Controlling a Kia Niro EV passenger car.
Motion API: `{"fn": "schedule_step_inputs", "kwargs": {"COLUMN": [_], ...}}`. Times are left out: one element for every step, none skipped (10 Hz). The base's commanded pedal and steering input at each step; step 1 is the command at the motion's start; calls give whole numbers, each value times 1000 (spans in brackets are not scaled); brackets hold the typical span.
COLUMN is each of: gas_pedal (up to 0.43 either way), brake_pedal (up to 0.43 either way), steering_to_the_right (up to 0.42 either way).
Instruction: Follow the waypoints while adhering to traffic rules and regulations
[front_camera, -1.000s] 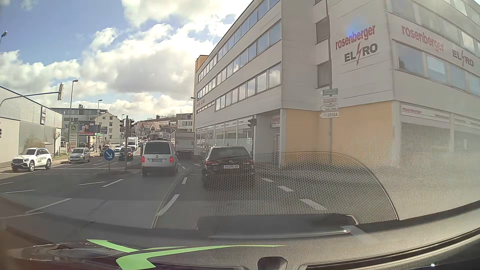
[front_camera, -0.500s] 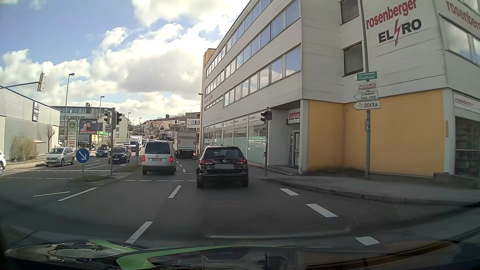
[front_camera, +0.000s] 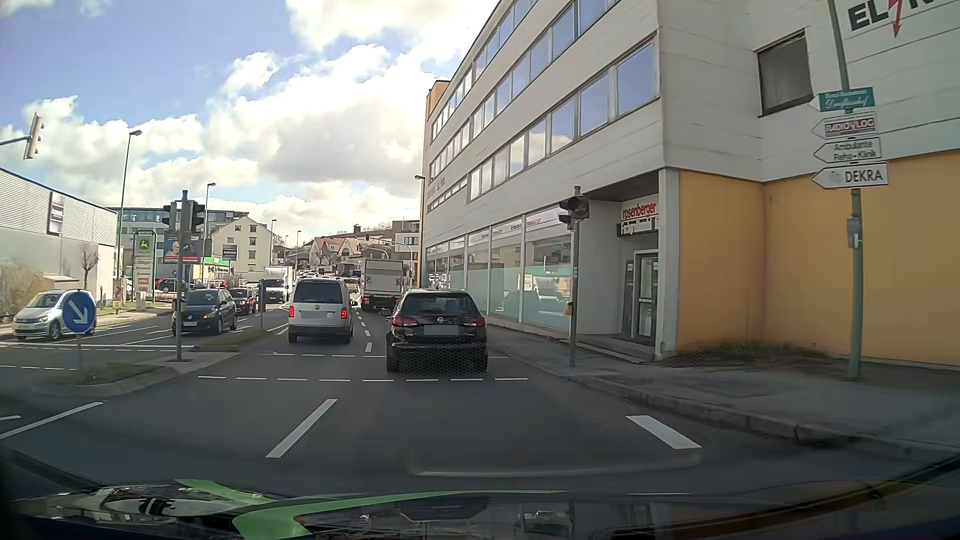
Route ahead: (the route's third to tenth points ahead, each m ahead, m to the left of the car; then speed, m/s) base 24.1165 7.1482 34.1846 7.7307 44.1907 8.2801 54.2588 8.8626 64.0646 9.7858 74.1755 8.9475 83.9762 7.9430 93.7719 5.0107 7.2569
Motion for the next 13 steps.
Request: {"fn": "schedule_step_inputs", "kwargs": {"gas_pedal": [28,39,39,39,39,39,47,47,47,59,67,98,98], "brake_pedal": [0,0,0,0,0,0,0,0,0,0,0,0,0], "steering_to_the_right": [-62,-62,-62,-62,-62,-62,-62,-61,-61,-60,-58,-58,-55]}}
